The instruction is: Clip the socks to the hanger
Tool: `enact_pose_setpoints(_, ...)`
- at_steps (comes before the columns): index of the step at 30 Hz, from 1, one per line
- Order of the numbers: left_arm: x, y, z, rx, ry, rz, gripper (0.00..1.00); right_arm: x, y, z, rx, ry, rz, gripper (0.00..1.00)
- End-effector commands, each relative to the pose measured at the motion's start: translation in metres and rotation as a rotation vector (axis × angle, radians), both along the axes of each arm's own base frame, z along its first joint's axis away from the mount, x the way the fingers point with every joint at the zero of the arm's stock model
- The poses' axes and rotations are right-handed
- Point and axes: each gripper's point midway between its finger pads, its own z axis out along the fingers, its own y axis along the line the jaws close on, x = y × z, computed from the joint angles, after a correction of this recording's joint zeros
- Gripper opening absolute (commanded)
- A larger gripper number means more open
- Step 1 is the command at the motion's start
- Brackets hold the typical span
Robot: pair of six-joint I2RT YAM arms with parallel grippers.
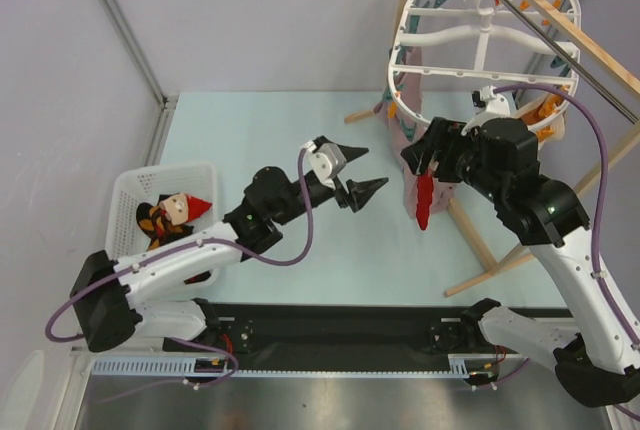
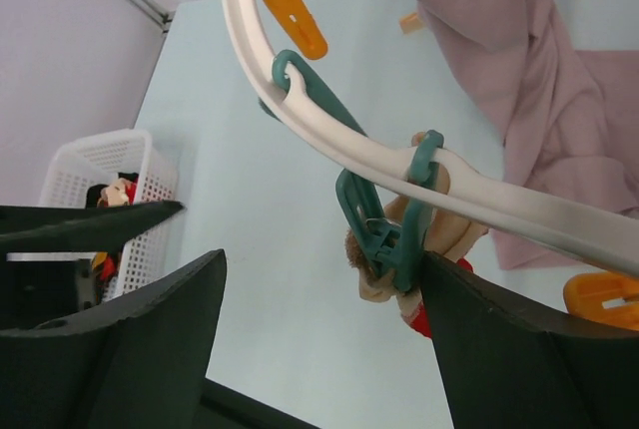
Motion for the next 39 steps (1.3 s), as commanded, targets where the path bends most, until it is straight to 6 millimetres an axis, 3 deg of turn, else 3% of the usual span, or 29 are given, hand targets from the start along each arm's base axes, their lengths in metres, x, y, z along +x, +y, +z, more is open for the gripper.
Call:
enact_pose_setpoints(1,-0.016,-0.022,-0.014,-0.087,0.117,-0.160,0.74,-0.003,-0.017,0.013,-0.052,-0.049,-0.036,0.83)
enact_pose_setpoints(2,-0.010,-0.028,-0.023,-0.093,0.140,-0.149,0.89,-0.003,-0.020,0.014,-0.056,-0.051,-0.050,0.83)
enact_pose_setpoints(3,-0.008,-0.029,-0.018,-0.136,0.154,-0.138,0.93,-0.004,-0.021,0.014,-0.056,-0.051,-0.055,0.83)
enact_pose_setpoints(9,0.000,-0.061,-0.038,-0.172,0.152,-0.052,0.90,-0.004,-0.020,0.021,-0.031,-0.058,-0.054,0.83)
enact_pose_setpoints(11,-0.003,-0.067,-0.030,-0.220,0.137,-0.079,0.90,-0.005,-0.020,0.022,-0.028,-0.060,-0.051,0.83)
enact_pose_setpoints(15,-0.009,-0.086,-0.035,-0.216,0.142,-0.116,0.90,-0.008,-0.022,0.025,-0.027,-0.065,-0.051,0.83)
enact_pose_setpoints(17,-0.012,-0.091,-0.033,-0.216,0.146,-0.135,0.90,-0.013,-0.025,0.026,-0.031,-0.068,-0.052,0.88)
enact_pose_setpoints(20,-0.017,-0.089,-0.033,-0.205,0.152,-0.154,0.90,-0.018,-0.034,0.026,-0.045,-0.073,-0.076,0.97)
enact_pose_setpoints(26,-0.030,-0.081,-0.039,-0.156,0.159,-0.189,0.88,-0.027,-0.046,0.024,-0.080,-0.087,-0.093,0.98)
enact_pose_setpoints(33,-0.048,-0.066,-0.041,-0.051,0.119,-0.290,0.80,-0.045,-0.044,0.036,-0.099,-0.164,0.003,0.88)
enact_pose_setpoints(39,-0.040,-0.041,-0.050,-0.025,0.151,-0.247,0.81,-0.060,-0.034,0.052,-0.049,-0.236,0.092,0.82)
